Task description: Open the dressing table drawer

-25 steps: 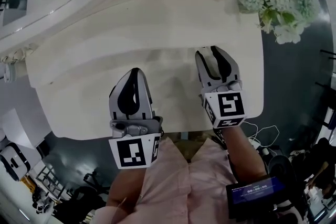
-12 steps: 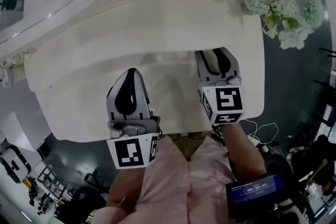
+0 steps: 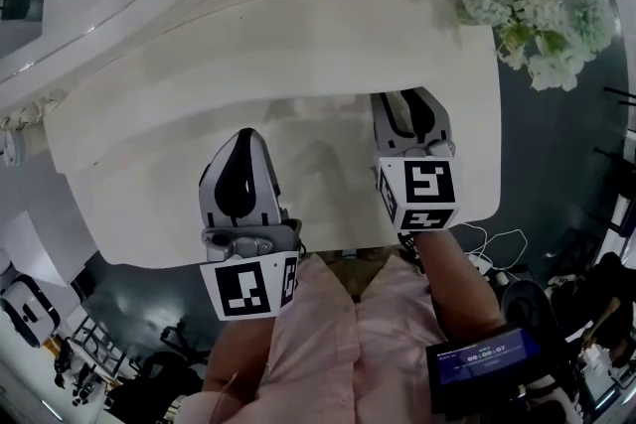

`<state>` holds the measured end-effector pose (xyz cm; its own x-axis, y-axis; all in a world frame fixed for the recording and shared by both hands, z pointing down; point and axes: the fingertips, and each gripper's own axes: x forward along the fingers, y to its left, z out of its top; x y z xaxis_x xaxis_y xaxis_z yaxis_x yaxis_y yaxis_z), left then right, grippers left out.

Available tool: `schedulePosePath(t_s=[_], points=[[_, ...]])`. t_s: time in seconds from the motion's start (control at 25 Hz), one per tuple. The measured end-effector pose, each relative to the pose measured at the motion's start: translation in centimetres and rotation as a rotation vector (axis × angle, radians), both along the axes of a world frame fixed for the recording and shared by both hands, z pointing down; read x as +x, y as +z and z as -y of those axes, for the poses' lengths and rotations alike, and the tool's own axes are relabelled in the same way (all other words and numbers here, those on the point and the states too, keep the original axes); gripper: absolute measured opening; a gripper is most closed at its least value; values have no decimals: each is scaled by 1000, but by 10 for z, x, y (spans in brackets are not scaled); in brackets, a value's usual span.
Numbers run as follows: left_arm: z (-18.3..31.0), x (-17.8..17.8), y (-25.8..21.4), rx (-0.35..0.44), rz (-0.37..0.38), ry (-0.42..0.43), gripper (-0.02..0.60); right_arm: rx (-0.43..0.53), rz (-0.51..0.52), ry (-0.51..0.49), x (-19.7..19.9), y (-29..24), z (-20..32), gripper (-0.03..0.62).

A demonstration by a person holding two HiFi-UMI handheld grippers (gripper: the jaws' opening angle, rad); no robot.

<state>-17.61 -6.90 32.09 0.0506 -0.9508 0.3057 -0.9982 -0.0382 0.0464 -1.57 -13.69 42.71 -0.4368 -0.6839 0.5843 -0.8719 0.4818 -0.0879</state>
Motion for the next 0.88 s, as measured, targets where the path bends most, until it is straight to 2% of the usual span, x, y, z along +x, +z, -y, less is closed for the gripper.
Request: schedulePosePath(t_s=[0.08, 0.88], points=[[0, -1, 0, -1, 1, -2, 21, -5, 4, -2, -1, 0, -1, 118], [2, 2, -2, 3, 15, 1, 21, 0, 18, -13, -1, -1, -5, 110]])
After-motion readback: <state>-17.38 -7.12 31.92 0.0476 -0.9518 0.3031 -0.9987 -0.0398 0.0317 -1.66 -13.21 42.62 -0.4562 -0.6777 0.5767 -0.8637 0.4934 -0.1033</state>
